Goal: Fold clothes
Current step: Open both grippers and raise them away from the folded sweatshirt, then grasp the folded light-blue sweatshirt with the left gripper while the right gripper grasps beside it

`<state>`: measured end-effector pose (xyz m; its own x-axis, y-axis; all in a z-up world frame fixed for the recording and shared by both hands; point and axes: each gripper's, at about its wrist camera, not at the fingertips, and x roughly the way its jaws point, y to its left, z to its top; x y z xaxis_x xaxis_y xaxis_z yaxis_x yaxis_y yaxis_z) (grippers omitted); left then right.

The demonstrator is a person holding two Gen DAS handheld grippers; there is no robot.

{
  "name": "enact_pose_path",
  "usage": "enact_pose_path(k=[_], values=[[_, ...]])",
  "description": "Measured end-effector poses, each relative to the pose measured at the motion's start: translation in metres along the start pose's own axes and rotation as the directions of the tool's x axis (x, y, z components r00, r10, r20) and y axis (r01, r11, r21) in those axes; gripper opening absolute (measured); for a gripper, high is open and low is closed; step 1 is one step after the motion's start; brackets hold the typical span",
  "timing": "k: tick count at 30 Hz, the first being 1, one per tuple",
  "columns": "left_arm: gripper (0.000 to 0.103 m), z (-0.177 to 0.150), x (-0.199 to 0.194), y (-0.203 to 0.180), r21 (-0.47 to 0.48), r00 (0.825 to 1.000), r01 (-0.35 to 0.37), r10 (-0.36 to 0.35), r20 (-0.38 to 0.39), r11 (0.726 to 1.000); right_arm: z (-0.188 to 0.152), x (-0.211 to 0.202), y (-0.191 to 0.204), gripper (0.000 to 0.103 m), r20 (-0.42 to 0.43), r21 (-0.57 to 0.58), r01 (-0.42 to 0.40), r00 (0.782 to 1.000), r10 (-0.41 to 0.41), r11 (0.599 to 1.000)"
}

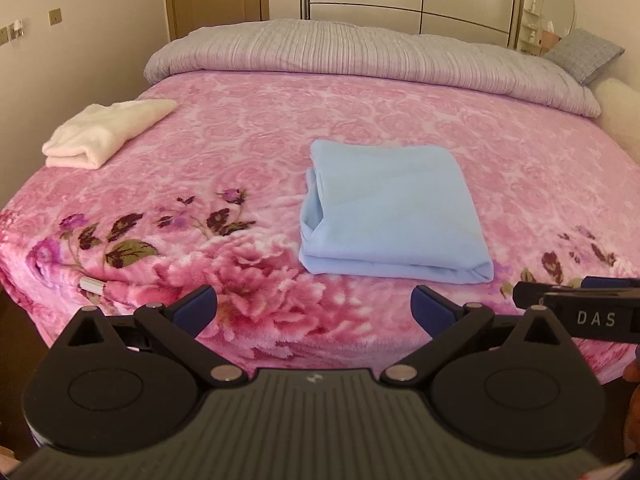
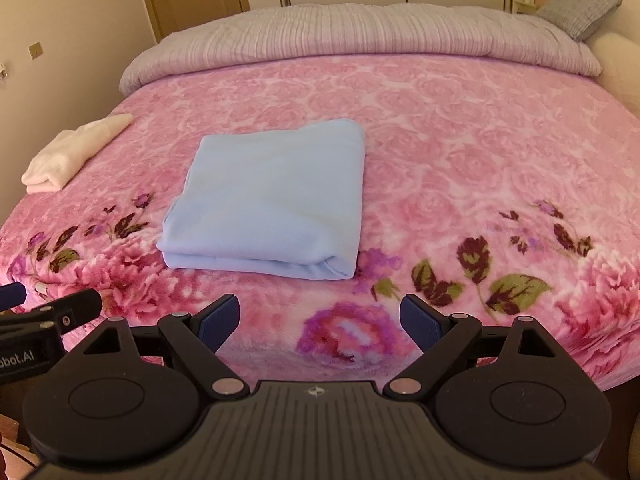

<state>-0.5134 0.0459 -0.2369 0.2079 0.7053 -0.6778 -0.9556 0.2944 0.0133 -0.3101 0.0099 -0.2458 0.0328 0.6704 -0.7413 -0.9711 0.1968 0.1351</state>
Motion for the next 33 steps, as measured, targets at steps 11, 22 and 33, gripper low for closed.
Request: enact_pose_path(k=[11, 22, 33], values=[[0.102, 0.011, 0.033, 0.024, -0.062, 0.995, 0.099, -0.101, -0.023, 0.993, 0.014, 0.008, 0.004, 0.09, 0.014, -0.012, 0.084, 0.996, -0.084, 0.996], [0.102, 0.016, 0.096, 0.078, -0.302, 0.959, 0.221, -0.263, -0.106, 0.927, 0.028, 0.062, -0.034, 0.09, -0.034, 0.171, -0.022, 0.999, 0.028, 0.985], [0.101, 0.011, 0.192, 0.116, -0.609, 0.877, 0.289, -0.46, -0.142, 0.739, 0.021, 0.13, -0.118, 0.087, 0.029, 0.548, -0.353, 0.914, 0.404, 0.759]])
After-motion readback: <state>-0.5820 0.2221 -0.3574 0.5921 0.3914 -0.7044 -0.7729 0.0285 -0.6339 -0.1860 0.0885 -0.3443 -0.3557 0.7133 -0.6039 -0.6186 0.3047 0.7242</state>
